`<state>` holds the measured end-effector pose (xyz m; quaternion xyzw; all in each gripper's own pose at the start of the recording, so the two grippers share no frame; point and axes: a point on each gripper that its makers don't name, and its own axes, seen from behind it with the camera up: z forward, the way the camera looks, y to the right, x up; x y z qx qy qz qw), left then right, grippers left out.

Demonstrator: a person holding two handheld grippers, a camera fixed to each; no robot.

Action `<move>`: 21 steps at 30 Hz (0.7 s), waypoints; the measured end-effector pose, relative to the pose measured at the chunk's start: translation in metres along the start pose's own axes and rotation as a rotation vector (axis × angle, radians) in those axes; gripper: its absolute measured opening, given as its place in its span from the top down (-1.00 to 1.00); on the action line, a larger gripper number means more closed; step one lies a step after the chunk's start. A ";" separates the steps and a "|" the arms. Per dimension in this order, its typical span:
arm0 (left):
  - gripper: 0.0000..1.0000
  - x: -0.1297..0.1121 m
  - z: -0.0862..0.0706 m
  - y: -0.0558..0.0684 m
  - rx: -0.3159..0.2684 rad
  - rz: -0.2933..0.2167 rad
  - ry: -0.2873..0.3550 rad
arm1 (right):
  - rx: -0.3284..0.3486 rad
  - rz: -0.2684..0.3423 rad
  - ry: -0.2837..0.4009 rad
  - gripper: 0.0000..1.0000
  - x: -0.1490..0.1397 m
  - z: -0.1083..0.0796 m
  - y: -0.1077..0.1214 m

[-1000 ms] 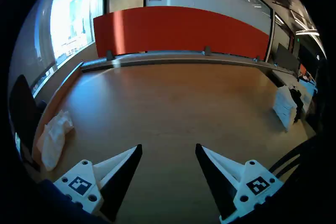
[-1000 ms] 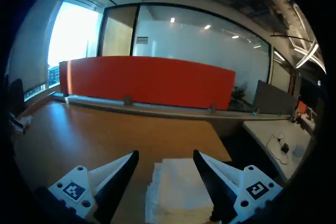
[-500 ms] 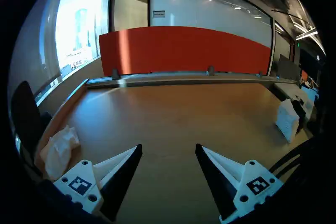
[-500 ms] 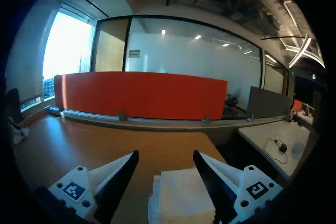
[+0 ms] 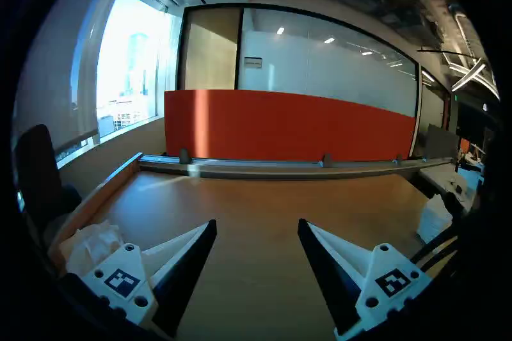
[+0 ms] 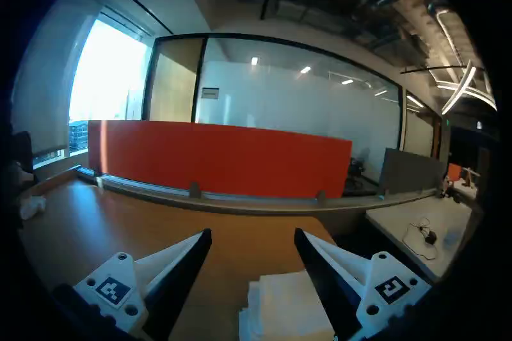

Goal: Fold towel

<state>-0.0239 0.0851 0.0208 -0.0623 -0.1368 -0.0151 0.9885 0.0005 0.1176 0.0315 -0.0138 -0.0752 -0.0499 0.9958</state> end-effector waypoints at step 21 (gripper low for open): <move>-0.88 0.046 0.001 -0.018 0.035 0.000 0.144 | 0.091 0.046 0.064 -1.00 0.046 -0.005 -0.104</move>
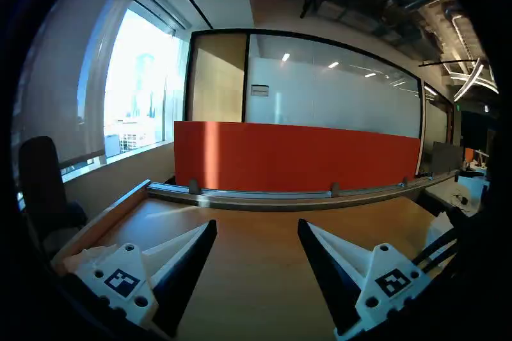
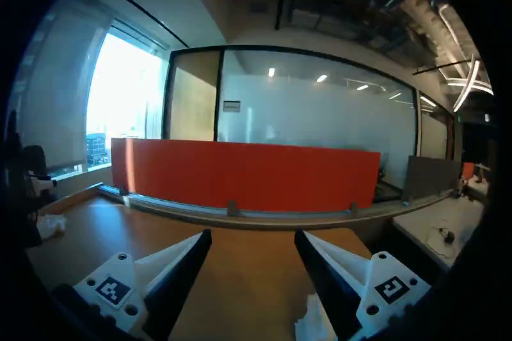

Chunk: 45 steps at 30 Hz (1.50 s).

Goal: Fold towel

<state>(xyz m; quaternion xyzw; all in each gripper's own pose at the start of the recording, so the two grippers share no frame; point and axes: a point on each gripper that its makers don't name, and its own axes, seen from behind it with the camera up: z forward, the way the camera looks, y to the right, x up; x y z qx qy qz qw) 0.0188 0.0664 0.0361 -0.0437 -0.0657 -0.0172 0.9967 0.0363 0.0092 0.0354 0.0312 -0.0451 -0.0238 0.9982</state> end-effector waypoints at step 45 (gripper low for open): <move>-0.88 -0.019 -0.008 -0.028 0.024 0.059 0.091 | 0.037 0.053 0.040 -1.00 0.040 -0.010 -0.069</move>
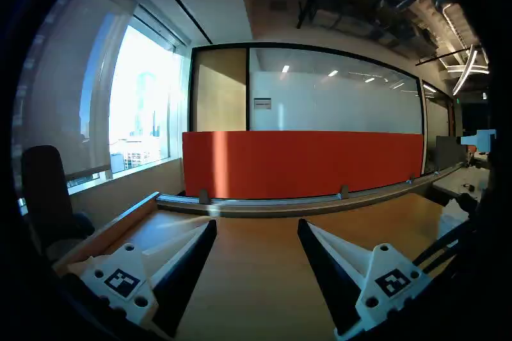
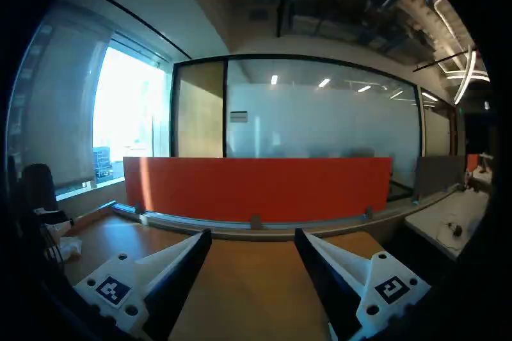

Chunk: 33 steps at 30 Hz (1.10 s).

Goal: Fold towel

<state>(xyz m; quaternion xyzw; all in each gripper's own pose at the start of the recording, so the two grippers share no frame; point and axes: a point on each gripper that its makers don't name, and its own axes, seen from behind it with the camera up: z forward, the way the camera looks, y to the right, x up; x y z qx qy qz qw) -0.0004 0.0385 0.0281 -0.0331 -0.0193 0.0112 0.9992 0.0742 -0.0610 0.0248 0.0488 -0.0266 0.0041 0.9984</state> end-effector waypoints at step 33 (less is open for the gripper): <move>-0.87 -0.095 -0.007 -0.024 0.064 0.030 0.067 | 0.039 -0.052 -0.039 -1.00 -0.071 0.013 -0.028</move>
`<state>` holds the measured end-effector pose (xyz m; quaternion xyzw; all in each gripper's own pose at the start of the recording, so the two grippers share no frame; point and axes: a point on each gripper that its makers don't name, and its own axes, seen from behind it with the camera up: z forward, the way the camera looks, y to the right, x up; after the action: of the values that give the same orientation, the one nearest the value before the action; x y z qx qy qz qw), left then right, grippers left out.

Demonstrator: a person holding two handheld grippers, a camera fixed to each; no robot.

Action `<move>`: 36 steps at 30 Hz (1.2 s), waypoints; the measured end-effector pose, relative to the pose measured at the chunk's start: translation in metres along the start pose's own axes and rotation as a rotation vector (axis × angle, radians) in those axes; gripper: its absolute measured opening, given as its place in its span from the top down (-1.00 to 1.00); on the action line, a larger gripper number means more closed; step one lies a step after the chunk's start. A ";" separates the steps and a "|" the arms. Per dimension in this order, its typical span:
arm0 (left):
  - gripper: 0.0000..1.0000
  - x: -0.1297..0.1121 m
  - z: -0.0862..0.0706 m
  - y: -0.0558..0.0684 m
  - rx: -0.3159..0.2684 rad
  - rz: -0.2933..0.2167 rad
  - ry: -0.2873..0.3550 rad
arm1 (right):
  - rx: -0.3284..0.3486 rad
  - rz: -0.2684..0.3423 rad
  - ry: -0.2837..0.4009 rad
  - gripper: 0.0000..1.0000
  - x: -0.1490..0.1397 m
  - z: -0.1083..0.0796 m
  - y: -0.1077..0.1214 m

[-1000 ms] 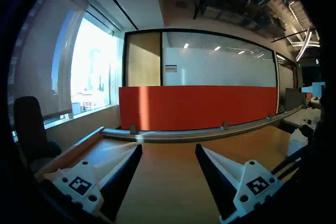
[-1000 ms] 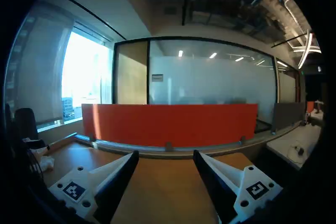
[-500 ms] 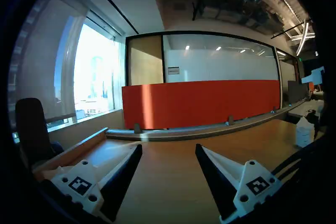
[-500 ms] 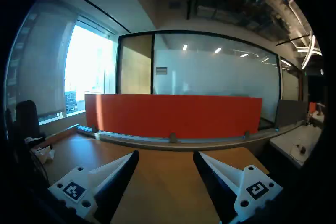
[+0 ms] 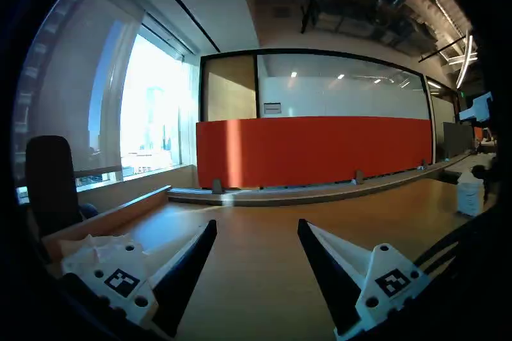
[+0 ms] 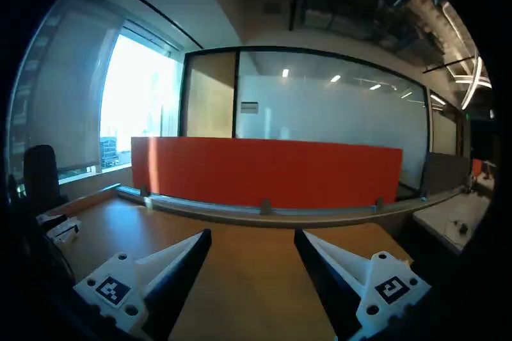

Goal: Fold towel

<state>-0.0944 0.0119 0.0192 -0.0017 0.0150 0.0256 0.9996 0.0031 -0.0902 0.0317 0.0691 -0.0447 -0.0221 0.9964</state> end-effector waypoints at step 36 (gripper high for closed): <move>-0.88 -0.049 -0.005 0.001 -0.002 -0.028 -0.007 | -0.016 -0.030 -0.018 -1.00 -0.031 -0.003 0.005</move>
<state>-0.1432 0.0099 0.0155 -0.0028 0.0113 0.0117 0.9999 -0.0276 -0.0830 0.0270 0.0618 -0.0525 -0.0378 0.9960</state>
